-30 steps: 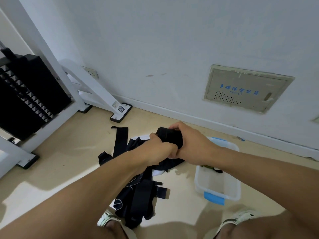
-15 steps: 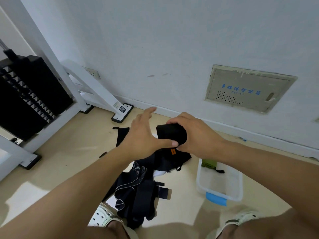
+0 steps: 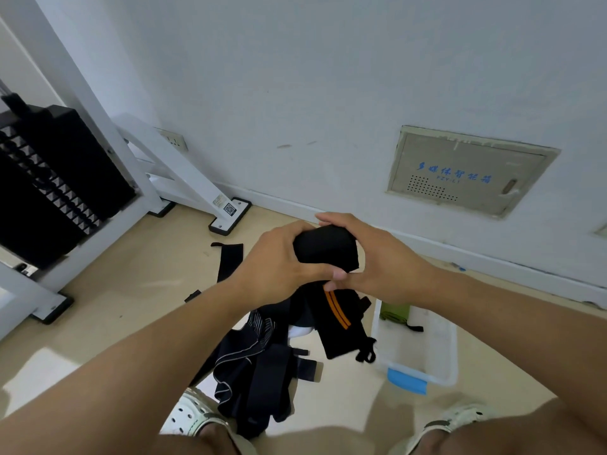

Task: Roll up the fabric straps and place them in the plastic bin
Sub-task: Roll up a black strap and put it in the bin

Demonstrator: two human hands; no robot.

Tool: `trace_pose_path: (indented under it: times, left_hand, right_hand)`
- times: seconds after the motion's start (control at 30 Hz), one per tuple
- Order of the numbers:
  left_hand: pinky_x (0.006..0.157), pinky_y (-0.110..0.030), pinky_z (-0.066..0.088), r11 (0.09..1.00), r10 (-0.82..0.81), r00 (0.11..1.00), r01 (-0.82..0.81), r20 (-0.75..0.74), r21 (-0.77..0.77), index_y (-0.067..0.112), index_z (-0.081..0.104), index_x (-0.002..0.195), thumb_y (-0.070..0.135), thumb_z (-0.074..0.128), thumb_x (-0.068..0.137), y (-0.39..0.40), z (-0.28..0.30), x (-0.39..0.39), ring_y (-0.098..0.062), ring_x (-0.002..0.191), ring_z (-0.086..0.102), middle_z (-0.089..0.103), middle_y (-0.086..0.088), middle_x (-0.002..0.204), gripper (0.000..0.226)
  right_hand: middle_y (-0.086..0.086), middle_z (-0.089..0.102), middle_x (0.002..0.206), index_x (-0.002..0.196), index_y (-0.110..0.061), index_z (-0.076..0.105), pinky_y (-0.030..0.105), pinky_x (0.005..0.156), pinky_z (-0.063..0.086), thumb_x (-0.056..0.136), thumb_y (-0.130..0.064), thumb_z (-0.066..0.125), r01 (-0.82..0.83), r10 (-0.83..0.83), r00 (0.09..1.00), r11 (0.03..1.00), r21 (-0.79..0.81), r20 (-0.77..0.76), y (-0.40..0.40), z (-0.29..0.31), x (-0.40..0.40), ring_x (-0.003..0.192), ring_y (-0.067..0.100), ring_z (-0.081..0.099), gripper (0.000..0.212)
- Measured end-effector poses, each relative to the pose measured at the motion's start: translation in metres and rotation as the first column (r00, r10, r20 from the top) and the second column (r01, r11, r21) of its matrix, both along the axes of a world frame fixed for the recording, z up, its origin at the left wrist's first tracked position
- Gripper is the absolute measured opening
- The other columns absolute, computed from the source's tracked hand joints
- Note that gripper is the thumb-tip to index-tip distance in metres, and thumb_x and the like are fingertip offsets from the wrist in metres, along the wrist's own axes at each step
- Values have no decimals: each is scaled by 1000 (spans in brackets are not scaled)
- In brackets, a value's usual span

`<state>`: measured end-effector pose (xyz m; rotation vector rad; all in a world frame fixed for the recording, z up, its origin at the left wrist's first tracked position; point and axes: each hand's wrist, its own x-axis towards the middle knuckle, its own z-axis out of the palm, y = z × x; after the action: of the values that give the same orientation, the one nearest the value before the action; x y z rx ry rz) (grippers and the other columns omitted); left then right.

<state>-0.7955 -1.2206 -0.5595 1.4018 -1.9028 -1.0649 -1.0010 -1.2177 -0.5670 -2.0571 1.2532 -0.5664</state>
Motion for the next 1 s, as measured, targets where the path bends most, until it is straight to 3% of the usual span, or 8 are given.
trace_pose_path:
  times: [0.17, 0.37, 0.47, 0.53, 0.63, 0.73, 0.83, 1.0]
  left_hand:
    - [68, -16, 50, 1000, 9, 999, -10, -32, -8, 35, 64, 105, 44, 91, 71, 6, -4, -4, 0, 79, 68, 71, 14, 89, 45]
    - [73, -14, 49, 999, 54, 998, -54, -14, 2, 33, 60, 116, 50, 85, 77, 12, -4, -13, 1, 90, 66, 68, 13, 102, 49]
    - [70, -8, 48, 996, 57, 998, -54, -38, 69, 33, 62, 119, 46, 85, 79, 15, -3, -13, 7, 88, 67, 71, 17, 99, 48]
    - [68, -11, 51, 988, 47, 997, -37, -68, 147, 29, 66, 117, 42, 86, 80, 18, -3, -15, 4, 82, 71, 74, 14, 93, 45]
    - [70, -30, 61, 968, 185, 974, -157, -131, 197, 21, 73, 102, 42, 88, 77, 17, -3, -19, -16, 79, 76, 78, 0, 87, 36]
    - [77, -43, 65, 873, 427, 838, -284, -340, 397, 13, 76, 102, 36, 86, 81, 15, 0, -24, -24, 83, 79, 80, -9, 93, 32]
    - [79, -45, 65, 812, 529, 752, -313, -393, 493, 12, 75, 108, 38, 85, 82, 18, -5, -30, -25, 88, 79, 81, -9, 97, 39]
    - [90, -42, 61, 824, 383, 853, -141, -355, 549, 11, 74, 116, 46, 78, 86, 18, 0, -23, -22, 99, 77, 80, -8, 106, 46]
  right_hand:
    - [-15, 64, 124, 152, -53, 8, 28, 101, 51, 82, -32, 84, -6, 0, 999, 992, 128, 42, 2, -6, 2, 113, 3, 62, 106]
    - [-17, 62, 117, 155, -52, -1, 28, 95, 54, 85, -21, 82, -4, -12, 995, 987, 160, 96, 2, -5, 0, 105, 3, 65, 113]
    - [-18, 54, 136, 150, -52, -25, 28, 97, 54, 88, -14, 78, -69, 47, 993, 975, 213, 110, 4, -7, 0, 112, 2, 64, 126]
    - [-22, 30, 157, 149, -52, -28, 26, 104, 49, 88, -11, 77, -120, 98, 990, 965, 233, 104, 6, -9, 0, 129, -1, 53, 128]
    - [-25, 20, 163, 152, -51, -24, 29, 112, 43, 87, -17, 78, -70, 47, 994, 968, 242, 99, 5, -6, 1, 137, -3, 44, 126]
    - [-22, 29, 160, 160, -38, 0, 26, 115, 37, 75, -37, 88, 108, -122, 988, 984, 140, 98, 5, 2, 9, 137, -2, 42, 122]
    - [-15, 43, 148, 153, -31, 25, 29, 107, 43, 58, -54, 91, 153, -153, 988, 988, 5, -26, 13, 3, 25, 131, 5, 47, 118]
    - [-14, 52, 129, 140, -33, 37, 26, 87, 49, 61, -43, 80, 181, -201, 974, 968, -176, -102, 17, 4, 33, 112, 8, 56, 90]
